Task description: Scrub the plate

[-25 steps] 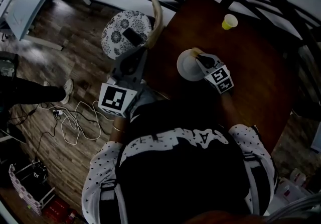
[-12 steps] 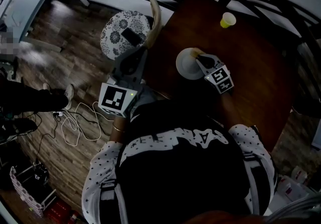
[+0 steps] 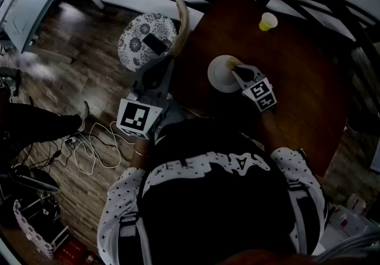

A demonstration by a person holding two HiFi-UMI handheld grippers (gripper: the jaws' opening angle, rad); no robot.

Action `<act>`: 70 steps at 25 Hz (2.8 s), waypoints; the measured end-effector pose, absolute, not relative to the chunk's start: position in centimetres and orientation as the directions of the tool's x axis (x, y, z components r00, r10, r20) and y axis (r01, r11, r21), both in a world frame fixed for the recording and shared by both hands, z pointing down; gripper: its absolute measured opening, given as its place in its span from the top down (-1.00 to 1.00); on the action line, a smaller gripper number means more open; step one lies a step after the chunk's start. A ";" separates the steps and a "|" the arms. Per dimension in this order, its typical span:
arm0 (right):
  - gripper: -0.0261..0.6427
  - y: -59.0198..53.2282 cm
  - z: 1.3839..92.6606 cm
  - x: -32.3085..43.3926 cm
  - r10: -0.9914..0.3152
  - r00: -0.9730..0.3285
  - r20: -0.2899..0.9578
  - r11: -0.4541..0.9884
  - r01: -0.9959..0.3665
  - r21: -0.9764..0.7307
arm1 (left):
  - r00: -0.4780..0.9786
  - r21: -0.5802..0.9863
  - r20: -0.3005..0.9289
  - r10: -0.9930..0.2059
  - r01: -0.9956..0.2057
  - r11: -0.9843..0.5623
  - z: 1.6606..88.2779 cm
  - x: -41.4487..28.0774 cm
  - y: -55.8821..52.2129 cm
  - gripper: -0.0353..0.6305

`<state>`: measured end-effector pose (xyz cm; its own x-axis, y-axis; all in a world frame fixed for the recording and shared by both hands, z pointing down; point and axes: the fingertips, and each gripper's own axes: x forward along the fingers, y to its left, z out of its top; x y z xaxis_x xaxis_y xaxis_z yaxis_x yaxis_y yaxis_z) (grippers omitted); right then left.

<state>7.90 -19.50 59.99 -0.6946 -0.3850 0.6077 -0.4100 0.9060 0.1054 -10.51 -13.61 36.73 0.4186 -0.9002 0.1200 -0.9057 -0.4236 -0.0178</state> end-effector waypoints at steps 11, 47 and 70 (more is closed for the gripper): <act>0.78 -19.2 60.2 8.2 -0.393 -0.690 0.608 0.900 -0.423 0.102 | 0.429 -0.016 0.122 -0.895 -0.901 -0.434 36.9 -10.2 -13.6 0.85; 0.78 -17.5 60.4 8.2 -0.402 -0.683 0.610 0.891 -0.445 0.088 | 0.463 -0.011 0.112 -0.879 -0.884 -0.467 36.8 -9.8 -13.6 0.85; 0.78 -15.4 60.2 7.9 -0.400 -0.690 0.603 0.890 -0.449 0.077 | 0.467 -0.007 0.106 -0.878 -0.883 -0.470 36.7 -9.6 -12.3 0.85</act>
<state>7.87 -15.40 60.18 -0.6901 -0.4000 0.6031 -0.4486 0.8904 0.0771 -9.61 -12.33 36.73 0.4670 -0.8779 0.1059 -0.8825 -0.4703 -0.0068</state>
